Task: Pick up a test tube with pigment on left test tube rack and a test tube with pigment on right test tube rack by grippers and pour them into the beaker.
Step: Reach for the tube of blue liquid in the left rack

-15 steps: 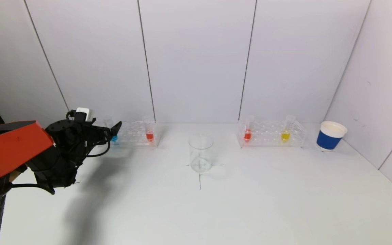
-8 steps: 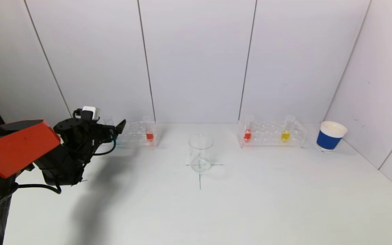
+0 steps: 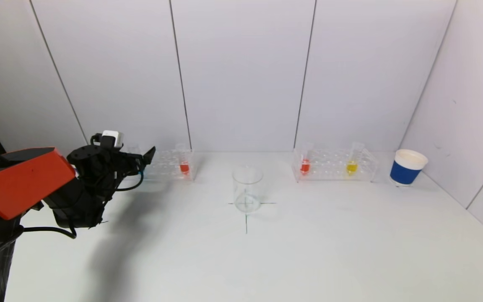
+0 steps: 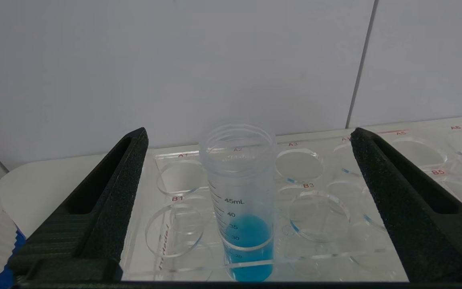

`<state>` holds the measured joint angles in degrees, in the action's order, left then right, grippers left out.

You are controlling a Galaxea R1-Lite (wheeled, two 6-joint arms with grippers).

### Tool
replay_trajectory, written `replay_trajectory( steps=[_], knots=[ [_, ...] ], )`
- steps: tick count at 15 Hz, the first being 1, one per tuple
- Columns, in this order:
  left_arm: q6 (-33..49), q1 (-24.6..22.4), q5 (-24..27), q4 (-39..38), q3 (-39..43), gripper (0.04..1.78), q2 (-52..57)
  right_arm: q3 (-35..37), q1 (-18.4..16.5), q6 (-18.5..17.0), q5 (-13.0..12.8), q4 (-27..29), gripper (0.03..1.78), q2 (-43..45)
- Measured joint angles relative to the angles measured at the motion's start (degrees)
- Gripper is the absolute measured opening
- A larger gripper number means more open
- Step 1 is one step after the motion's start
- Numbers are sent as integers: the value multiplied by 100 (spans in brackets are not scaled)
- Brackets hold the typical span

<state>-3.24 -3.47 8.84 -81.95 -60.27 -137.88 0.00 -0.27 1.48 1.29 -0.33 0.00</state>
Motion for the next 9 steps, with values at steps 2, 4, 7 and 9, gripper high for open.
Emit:
replay_trajectory(
  steps=[2, 4, 7, 9],
  knots=[
    [0, -2, 0, -57, -1, 176, -27, 0, 0, 0, 0, 2, 177, 0],
    [0, -2, 0, -79, 5, 176, -40, 0, 0, 0, 0, 0, 177, 0],
    [-34, -2, -40, -243, 46, 176, -82, 0, 0, -2, 0, 0, 177, 0],
    [-77, -2, -96, -322, 63, 176, -121, 0, 0, 0, 0, 0, 177, 0]
  ],
)
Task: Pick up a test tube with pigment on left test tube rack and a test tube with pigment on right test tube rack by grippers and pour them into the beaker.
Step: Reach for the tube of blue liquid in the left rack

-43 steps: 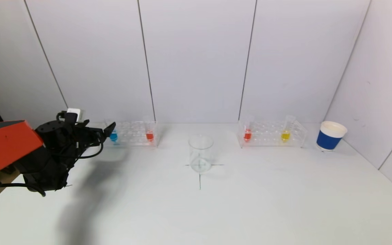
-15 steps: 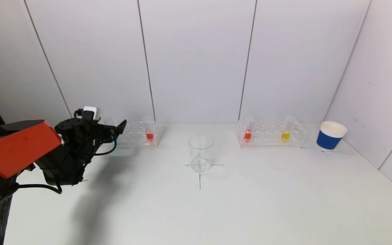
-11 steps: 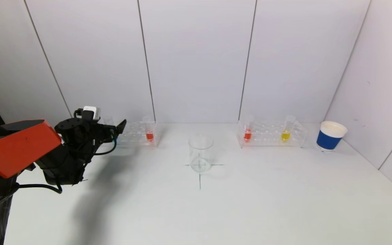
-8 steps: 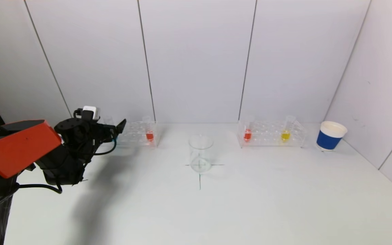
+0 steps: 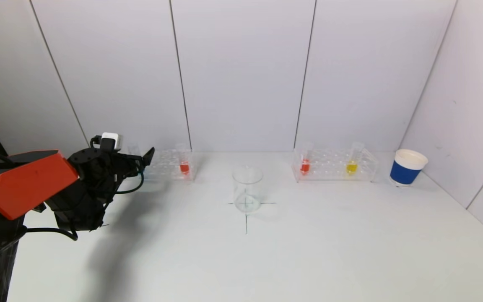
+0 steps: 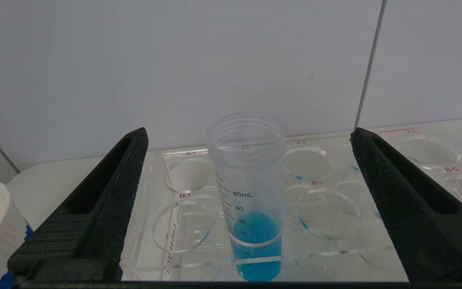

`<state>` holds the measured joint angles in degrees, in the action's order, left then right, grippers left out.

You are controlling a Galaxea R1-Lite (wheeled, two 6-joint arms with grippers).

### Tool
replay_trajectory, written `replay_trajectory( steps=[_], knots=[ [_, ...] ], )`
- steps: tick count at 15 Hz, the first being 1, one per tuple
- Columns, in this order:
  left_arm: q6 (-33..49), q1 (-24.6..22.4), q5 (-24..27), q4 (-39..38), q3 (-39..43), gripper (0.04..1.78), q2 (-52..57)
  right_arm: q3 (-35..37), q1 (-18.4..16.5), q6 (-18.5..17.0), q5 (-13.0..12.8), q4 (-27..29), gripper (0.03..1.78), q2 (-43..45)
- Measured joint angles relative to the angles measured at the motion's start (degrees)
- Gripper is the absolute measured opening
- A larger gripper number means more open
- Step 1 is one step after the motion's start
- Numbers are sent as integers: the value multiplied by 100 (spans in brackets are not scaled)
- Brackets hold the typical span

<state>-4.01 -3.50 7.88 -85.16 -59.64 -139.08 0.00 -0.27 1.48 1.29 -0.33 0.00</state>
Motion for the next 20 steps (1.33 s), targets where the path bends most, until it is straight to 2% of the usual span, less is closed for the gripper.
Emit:
replay_trajectory(
  steps=[15, 17, 20],
  knots=[
    [-4, -7, -2, -108, 55, 176, -45, 0, 0, 0, 0, 0, 177, 0],
    [-1, -7, -11, -102, 46, 169, -45, 0, 0, 0, 0, 0, 177, 0],
    [0, -9, -28, -107, 24, 139, -45, 0, 0, 0, 0, 2, 177, 0]
  ],
)
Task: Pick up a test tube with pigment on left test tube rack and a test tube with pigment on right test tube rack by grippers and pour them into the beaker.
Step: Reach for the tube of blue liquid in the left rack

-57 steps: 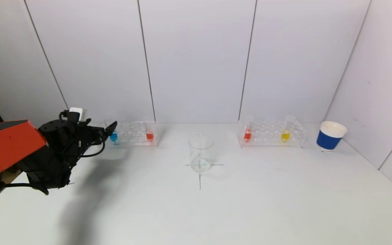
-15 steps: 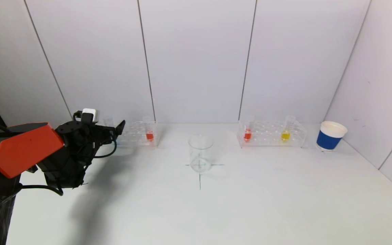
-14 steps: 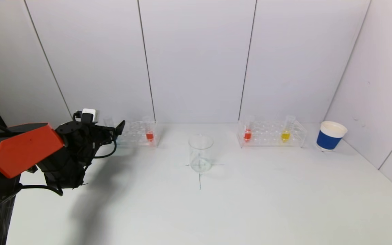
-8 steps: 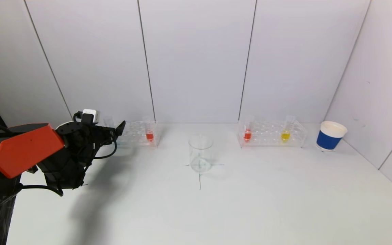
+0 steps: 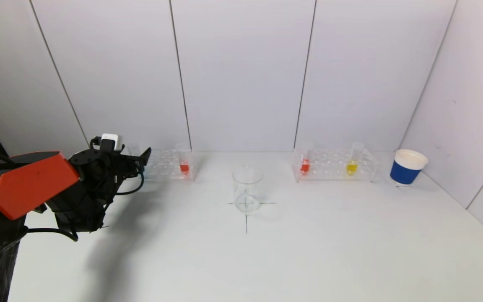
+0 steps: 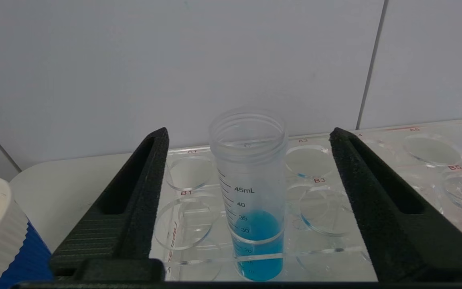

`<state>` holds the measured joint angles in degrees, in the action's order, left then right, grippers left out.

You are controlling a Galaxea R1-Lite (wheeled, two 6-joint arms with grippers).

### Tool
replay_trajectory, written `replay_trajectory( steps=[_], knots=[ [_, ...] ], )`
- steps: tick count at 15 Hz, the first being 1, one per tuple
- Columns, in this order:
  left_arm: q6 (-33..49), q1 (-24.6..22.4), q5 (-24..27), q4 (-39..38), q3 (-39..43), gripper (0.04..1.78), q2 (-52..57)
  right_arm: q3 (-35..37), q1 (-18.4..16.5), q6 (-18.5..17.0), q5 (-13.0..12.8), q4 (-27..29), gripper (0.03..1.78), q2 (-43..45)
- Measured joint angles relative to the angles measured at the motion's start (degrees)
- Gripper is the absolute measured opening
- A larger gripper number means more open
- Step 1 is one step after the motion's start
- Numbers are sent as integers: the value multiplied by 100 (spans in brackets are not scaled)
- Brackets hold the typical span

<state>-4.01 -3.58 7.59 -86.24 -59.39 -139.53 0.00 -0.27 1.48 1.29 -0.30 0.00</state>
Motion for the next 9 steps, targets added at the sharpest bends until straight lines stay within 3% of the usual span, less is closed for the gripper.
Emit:
replay_trajectory(
  steps=[5, 9],
  knots=[
    [0, 0, -5, 10, -9, 52, 0, 0, 0, 0, 0, -2, 177, 0],
    [2, 1, -7, 11, -11, 44, -2, 0, 0, -2, 0, 0, 177, 0]
  ],
)
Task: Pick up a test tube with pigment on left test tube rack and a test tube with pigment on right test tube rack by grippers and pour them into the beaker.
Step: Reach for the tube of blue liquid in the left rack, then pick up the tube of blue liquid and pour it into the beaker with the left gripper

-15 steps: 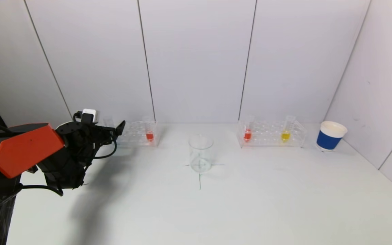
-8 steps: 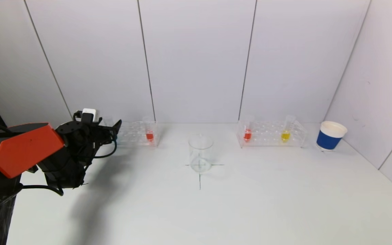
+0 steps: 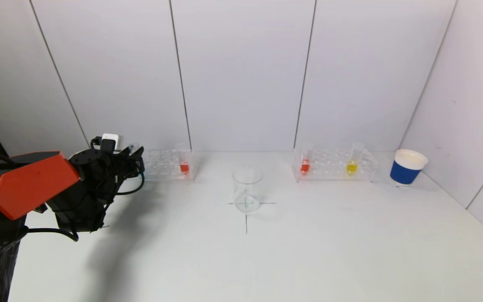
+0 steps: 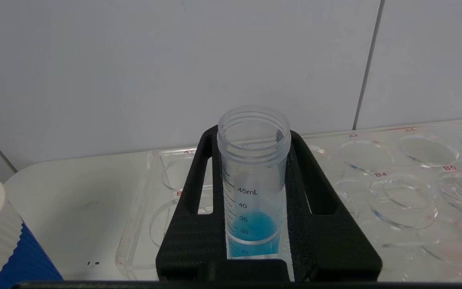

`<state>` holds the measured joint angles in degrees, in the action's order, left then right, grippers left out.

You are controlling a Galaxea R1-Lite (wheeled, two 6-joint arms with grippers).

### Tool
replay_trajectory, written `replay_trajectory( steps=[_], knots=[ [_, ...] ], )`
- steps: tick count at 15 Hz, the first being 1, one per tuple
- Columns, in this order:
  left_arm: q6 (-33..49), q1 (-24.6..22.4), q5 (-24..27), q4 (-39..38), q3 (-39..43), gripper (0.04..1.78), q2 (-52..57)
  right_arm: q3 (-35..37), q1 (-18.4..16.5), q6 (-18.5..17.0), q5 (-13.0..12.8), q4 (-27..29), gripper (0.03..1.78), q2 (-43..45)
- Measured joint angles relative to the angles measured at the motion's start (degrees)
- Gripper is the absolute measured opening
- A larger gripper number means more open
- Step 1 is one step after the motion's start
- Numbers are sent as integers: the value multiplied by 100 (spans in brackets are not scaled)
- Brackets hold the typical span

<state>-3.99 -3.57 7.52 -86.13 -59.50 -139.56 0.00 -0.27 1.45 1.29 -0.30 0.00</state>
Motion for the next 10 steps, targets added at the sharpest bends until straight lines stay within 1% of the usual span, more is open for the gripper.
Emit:
replay_trajectory(
  steps=[10],
  knots=[
    [-6, 0, 0, 46, -6, 44, 91, 0, 0, 2, 0, -2, 177, 0]
  ],
)
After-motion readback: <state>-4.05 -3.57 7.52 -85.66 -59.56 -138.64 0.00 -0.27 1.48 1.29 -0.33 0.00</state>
